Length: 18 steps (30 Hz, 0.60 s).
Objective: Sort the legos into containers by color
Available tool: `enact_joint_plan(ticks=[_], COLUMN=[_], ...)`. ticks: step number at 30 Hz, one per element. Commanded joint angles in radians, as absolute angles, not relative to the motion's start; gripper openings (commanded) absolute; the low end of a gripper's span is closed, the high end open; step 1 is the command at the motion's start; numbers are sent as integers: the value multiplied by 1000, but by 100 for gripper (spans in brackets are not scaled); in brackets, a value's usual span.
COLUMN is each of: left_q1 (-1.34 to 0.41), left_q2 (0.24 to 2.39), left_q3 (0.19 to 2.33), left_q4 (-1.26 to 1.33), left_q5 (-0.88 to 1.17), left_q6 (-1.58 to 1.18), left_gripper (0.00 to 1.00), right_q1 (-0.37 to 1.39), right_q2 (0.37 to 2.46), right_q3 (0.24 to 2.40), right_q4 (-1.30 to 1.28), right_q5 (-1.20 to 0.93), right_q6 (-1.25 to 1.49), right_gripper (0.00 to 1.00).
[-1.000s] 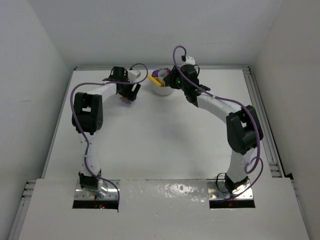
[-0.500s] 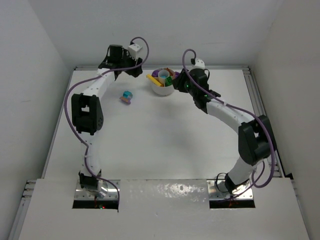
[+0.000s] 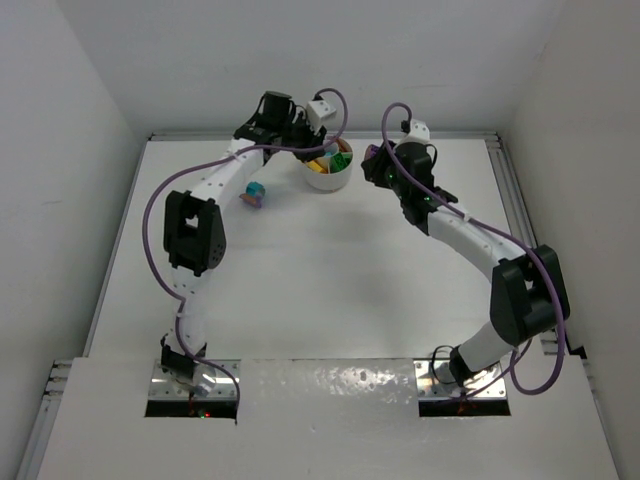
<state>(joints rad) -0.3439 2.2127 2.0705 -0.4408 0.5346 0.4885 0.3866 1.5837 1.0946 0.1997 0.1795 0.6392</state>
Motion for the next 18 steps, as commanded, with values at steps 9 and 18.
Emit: enact_joint_plan(ticks=[9,18], left_q1=[-364,-388], left_q2=[2246,2304], left_q3=[2031,2040], left_q4=[-384,-296], left_q5=[570,416], left_q6=[474,400], left_gripper=[23,13], right_q1=[385,374], right_q2=[1537,1496], right_q3=[1062,1011], right_q4=[216,218], right_q5=[201,219], right_q6=[606,589], right_gripper=[0,0])
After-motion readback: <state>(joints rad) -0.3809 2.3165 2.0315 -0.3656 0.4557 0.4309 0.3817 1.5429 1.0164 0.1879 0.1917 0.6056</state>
